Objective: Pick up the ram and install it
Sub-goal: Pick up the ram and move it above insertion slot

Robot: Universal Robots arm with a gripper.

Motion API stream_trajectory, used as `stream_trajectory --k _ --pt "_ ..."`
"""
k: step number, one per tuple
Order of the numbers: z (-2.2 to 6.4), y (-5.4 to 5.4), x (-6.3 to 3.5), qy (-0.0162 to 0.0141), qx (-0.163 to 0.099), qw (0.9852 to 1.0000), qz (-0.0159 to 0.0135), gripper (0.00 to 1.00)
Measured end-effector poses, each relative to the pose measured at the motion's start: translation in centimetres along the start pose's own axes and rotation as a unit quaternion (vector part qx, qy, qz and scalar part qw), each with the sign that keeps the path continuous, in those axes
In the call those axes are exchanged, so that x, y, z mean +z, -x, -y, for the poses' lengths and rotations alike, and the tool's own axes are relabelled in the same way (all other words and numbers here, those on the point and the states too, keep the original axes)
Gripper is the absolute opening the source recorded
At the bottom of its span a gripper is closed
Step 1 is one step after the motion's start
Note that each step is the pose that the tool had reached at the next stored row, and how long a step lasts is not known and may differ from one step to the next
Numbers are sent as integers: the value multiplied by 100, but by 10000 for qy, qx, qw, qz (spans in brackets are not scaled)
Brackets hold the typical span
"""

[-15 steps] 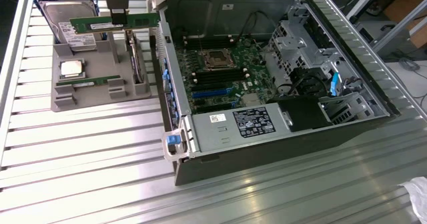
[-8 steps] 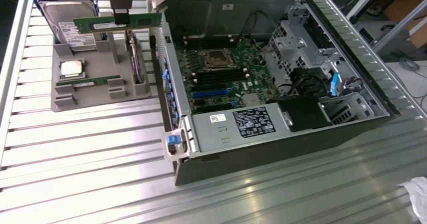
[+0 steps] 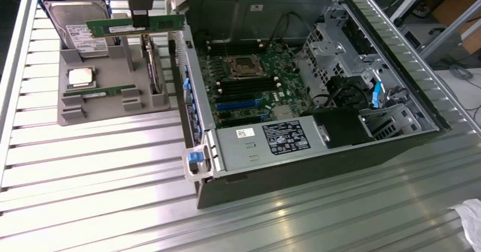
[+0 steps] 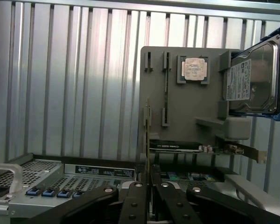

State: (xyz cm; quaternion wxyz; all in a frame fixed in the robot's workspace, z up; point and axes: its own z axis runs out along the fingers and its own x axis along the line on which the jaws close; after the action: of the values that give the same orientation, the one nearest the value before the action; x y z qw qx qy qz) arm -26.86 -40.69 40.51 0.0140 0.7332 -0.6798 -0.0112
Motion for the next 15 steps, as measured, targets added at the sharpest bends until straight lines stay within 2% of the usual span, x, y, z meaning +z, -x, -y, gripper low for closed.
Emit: stream_trajectory --k 15 --pt "75 -6 -2 0 0 10000 0 13"
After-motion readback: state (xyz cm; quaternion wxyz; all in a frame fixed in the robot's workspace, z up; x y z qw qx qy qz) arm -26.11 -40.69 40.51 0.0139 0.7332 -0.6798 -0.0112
